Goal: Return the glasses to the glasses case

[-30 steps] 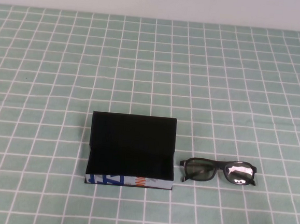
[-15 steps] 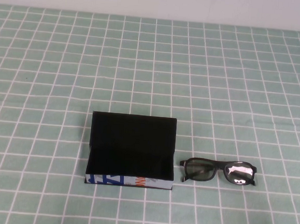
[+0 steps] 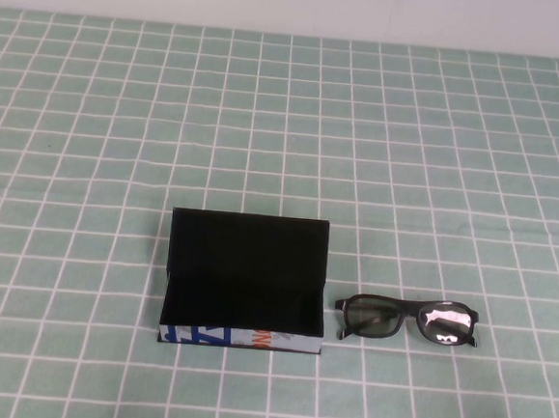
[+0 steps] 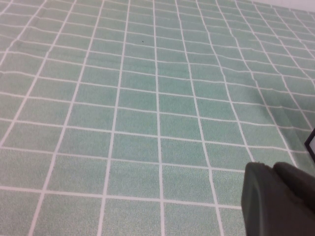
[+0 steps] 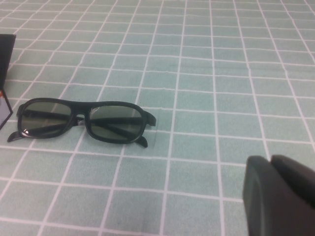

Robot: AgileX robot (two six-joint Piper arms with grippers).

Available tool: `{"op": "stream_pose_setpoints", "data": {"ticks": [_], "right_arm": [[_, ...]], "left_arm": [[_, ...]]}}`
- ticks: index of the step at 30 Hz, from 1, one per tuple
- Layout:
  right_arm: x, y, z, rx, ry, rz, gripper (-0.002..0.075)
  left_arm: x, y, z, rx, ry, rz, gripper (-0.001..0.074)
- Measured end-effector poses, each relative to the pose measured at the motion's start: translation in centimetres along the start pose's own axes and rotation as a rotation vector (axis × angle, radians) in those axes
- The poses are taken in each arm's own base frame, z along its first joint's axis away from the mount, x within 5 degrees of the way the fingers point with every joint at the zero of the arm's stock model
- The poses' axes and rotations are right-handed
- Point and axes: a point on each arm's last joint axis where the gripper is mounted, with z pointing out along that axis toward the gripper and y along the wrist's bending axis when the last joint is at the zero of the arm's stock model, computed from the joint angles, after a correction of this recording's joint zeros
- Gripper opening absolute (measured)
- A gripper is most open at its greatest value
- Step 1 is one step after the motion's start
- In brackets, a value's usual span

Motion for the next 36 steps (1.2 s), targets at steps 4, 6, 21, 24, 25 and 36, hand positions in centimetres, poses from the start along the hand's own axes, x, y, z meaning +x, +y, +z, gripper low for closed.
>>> {"op": "stream_pose_setpoints", "data": {"ticks": [4, 6, 21, 24, 25, 36], "right_arm": [[0.0, 0.0, 0.0, 0.0, 0.0, 0.0, -0.0013], [0.0, 0.0, 0.0, 0.0, 0.0, 0.0, -0.0013], [0.0, 0.0, 0.0, 0.0, 0.0, 0.0, -0.0013], [0.0, 0.0, 0.0, 0.0, 0.0, 0.0, -0.0013], [0.0, 0.0, 0.0, 0.0, 0.0, 0.0, -0.0013], [-0.74, -0.14, -0.02, 0.015, -0.085, 0.009, -0.0013]], "left_arm": [[0.0, 0.0, 0.0, 0.0, 0.0, 0.0, -0.0002], [0.0, 0.0, 0.0, 0.0, 0.0, 0.0, -0.0002], [0.0, 0.0, 0.0, 0.0, 0.0, 0.0, -0.0002], [0.0, 0.0, 0.0, 0.0, 0.0, 0.0, -0.0002], [0.0, 0.0, 0.0, 0.0, 0.0, 0.0, -0.0002], [-0.56, 0.47, 0.06, -0.054, -0.079, 0.171, -0.0002]]}}
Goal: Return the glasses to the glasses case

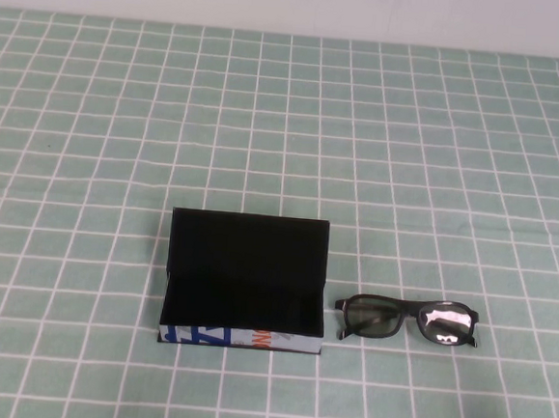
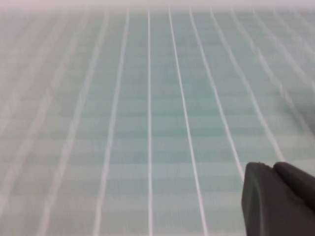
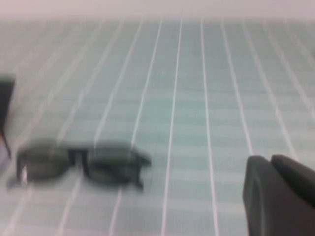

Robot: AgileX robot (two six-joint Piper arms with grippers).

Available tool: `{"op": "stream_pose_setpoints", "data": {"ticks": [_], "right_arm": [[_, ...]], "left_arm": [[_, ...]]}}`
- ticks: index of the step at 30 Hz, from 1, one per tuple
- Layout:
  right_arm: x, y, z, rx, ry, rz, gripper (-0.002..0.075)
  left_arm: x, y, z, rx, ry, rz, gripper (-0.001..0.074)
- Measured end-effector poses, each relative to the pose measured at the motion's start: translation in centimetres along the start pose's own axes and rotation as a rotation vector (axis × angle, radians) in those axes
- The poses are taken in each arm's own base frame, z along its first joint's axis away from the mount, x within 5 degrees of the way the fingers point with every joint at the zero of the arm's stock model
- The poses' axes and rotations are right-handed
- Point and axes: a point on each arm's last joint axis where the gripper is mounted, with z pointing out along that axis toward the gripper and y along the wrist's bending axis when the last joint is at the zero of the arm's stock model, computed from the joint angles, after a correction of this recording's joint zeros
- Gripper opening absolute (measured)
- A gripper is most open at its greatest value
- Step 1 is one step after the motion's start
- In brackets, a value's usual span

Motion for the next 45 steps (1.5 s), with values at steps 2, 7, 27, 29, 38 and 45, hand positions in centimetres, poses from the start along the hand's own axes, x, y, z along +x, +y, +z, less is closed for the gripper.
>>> {"op": "stream_pose_setpoints", "data": {"ticks": [2, 7, 27, 29, 38, 45], "right_arm": [[-0.6, -0.1, 0.0, 0.007, -0.062, 0.022, -0.0013], [-1.8, -0.3, -0.2, 0.026, -0.202, 0.085, -0.0013], [-8.1, -2.0, -4.5, 0.245, -0.986, 0.045, -0.0013], [-9.4, -1.9, -5.3, 0.24, -1.033, 0.051, -0.0013], [-16.8, -2.0, -10.3, 0.233, -1.269, 0.218, -0.0013], [-24.3, -1.0, -10.2, 0.126, -1.139, 0.236, -0.0013]], "left_arm": [[-0.9, 0.0, 0.0, 0.003, -0.094, 0.021, -0.0002], [-2.7, -0.3, -0.4, 0.025, -0.3, 0.036, -0.0002], [-7.6, -0.8, -4.0, 0.146, -0.953, -0.08, -0.0002], [-8.4, -0.7, -4.5, 0.145, -0.98, -0.105, -0.0002], [-14.7, -0.4, -8.2, 0.14, -1.132, -0.111, -0.0002], [-20.1, -0.3, -8.7, 0.124, -1.056, -0.11, -0.0002]]}}
